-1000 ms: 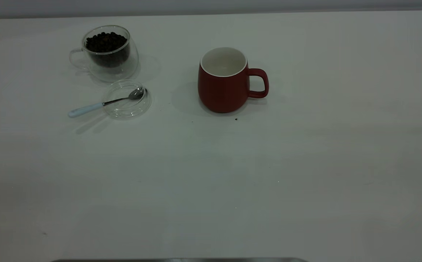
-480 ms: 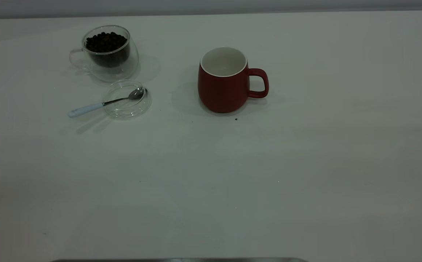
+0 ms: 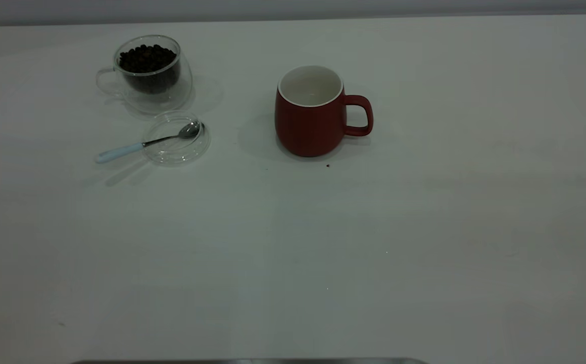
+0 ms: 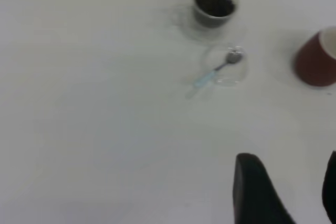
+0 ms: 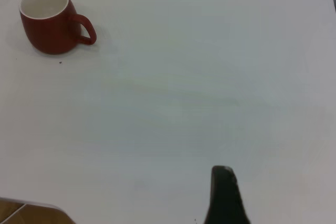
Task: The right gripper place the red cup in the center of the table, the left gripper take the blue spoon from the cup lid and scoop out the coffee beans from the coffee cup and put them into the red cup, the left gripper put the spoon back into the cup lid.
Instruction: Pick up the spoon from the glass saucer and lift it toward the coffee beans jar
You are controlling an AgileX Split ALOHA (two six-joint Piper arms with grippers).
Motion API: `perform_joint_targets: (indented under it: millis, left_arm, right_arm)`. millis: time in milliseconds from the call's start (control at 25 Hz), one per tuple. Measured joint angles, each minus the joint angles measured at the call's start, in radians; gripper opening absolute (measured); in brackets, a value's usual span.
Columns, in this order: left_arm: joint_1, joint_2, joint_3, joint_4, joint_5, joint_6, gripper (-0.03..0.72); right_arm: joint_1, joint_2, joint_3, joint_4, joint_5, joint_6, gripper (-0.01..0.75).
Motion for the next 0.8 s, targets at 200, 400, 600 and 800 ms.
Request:
perform_joint_targets:
  millis: [200,400,600,800]
  left_arm:
    - [0.000,0.226,0.000,-0.116,-0.141,0.068,0.441]
    - [0.000,0.458,0.000,-0.186,-0.225,0.077,0.446]
    - [0.000,0.638,-0.002,-0.176,-0.294,0.082,0.446]
    - [0.069,0.782,-0.085,-0.097,-0.305,0.086,0.446]
  right_arm:
    - [0.000,0.000,0.000,0.000,0.000,0.000,0.550]
    - [0.000,0.000,0.000,0.000,0.000,0.000,0.550]
    - [0.000,0.000,0.000,0.000,0.000,0.000,0.550]
    - [0.000,0.000,0.000,0.000,0.000,0.000,0.550]
